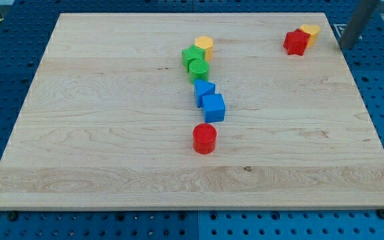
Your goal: Place the yellow heart above the yellow hexagon
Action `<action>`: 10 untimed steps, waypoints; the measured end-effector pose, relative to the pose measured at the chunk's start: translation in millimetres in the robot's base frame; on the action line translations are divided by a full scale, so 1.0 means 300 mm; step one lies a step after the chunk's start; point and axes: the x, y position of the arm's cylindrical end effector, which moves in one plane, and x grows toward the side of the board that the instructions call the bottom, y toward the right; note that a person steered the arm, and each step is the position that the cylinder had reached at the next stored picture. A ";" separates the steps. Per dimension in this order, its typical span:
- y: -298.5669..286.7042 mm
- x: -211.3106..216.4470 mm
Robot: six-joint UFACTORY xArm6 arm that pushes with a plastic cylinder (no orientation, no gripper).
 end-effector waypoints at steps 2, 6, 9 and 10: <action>-0.088 -0.038; -0.149 0.000; -0.332 -0.086; -0.358 -0.112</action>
